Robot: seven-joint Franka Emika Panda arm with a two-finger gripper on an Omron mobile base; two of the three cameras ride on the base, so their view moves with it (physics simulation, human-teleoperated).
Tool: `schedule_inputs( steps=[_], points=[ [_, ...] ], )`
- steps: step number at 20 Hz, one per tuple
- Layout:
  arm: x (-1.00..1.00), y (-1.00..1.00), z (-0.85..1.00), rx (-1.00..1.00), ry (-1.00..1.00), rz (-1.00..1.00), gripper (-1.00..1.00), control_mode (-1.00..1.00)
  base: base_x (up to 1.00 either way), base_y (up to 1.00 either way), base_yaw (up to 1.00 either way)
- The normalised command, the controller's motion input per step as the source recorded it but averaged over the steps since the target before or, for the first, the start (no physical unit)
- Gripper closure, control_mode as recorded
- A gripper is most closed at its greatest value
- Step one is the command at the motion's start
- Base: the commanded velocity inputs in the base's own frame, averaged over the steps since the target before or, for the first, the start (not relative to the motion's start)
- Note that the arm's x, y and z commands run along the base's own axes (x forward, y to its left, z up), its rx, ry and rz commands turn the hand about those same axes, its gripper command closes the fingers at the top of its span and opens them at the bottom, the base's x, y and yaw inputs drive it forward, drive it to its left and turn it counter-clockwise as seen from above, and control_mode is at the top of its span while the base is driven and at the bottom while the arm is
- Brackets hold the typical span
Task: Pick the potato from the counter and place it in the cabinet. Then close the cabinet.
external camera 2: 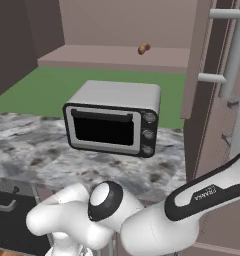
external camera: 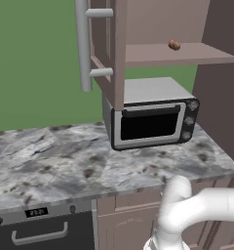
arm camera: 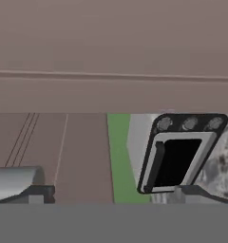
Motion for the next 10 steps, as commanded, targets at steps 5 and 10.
schedule_inputs(
  steps=[5, 10],
  points=[
    [0.63, -0.02, 0.17, 0.1, -0.23, 0.0, -1.0, -1.0, 0.0, 0.0, 0.0],
    [0.69, 0.0, 0.4, 0.19, -0.19, 0.0, -1.0, -1.0, 0.0, 0.0, 0.0]
  ],
)
